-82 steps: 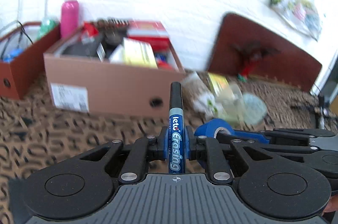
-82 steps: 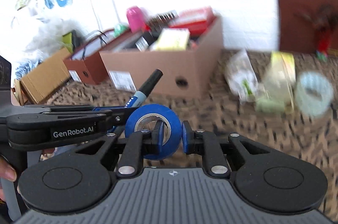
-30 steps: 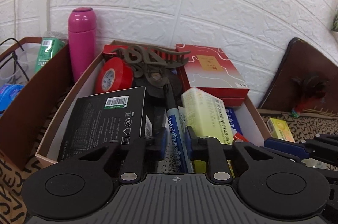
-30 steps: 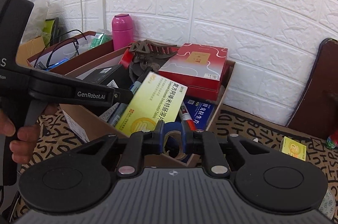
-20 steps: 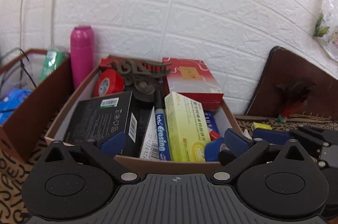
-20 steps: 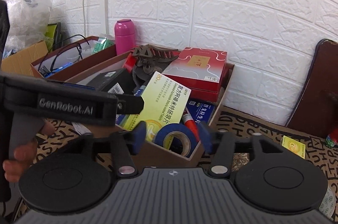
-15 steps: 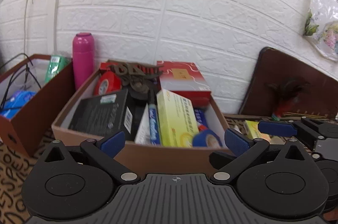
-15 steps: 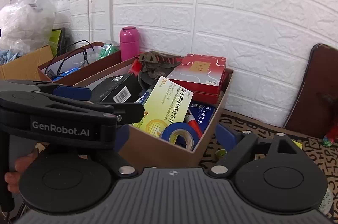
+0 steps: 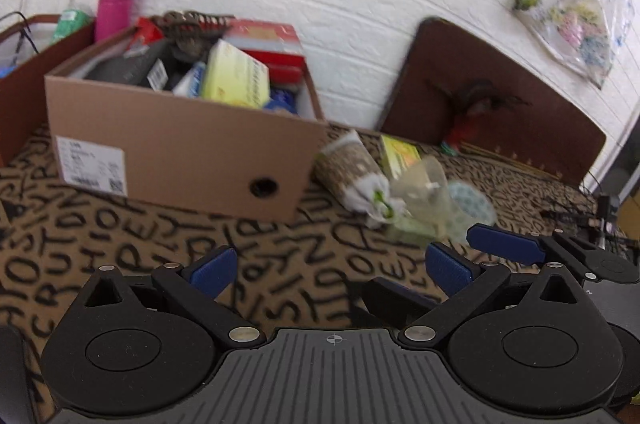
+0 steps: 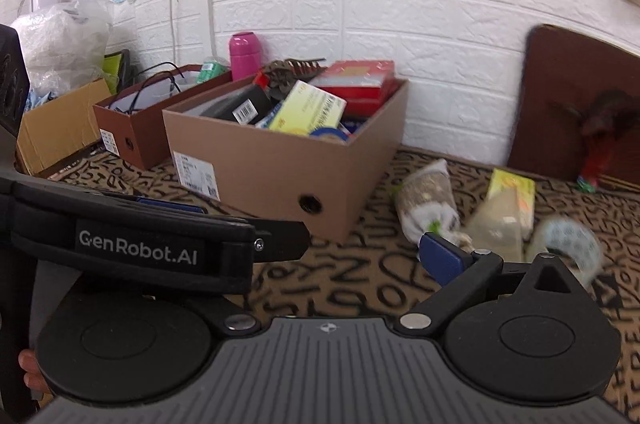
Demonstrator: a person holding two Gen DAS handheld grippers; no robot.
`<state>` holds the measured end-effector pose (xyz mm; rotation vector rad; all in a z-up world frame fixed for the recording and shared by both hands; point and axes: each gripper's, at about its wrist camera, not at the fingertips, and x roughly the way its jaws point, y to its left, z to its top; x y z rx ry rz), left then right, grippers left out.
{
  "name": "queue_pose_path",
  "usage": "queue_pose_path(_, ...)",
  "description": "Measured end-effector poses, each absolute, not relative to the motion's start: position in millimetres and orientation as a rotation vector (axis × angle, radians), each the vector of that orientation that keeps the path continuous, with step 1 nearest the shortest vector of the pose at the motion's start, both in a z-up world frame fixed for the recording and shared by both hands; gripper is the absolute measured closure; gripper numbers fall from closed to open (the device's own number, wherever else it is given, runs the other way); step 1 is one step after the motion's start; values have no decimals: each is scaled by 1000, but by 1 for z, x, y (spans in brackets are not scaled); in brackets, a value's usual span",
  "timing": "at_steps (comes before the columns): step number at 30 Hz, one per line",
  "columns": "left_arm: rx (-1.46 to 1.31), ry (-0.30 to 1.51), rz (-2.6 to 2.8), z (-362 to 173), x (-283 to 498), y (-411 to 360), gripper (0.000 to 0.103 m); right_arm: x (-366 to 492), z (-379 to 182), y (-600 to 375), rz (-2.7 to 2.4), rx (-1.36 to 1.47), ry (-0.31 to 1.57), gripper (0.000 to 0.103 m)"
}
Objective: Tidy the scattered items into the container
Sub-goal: 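Release the marker and blue tape in the box and withdraw both grippers, then grasp the mesh seed bag with the left gripper while the right grasps the green box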
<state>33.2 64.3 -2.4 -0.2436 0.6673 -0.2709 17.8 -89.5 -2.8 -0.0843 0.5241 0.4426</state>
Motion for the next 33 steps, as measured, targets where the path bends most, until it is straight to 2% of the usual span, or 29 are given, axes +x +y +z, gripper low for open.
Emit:
queue_pose_path(15,-154,764,-314,-45,54,-7,0,15,-56,-154,293,16,570,4)
queue_pose_path(21,-77,719,-272,-51,83,-19,0,42,-77,-164,238,10,602,6)
queue_pose_path(26,-58,736,-259,-57,110,-25,5,73,-89,-165,219,-8,634,16)
queue_pose_path(33,-34,707,-267,-54,144,-35,21,101,-93,-166,207,21,632,27)
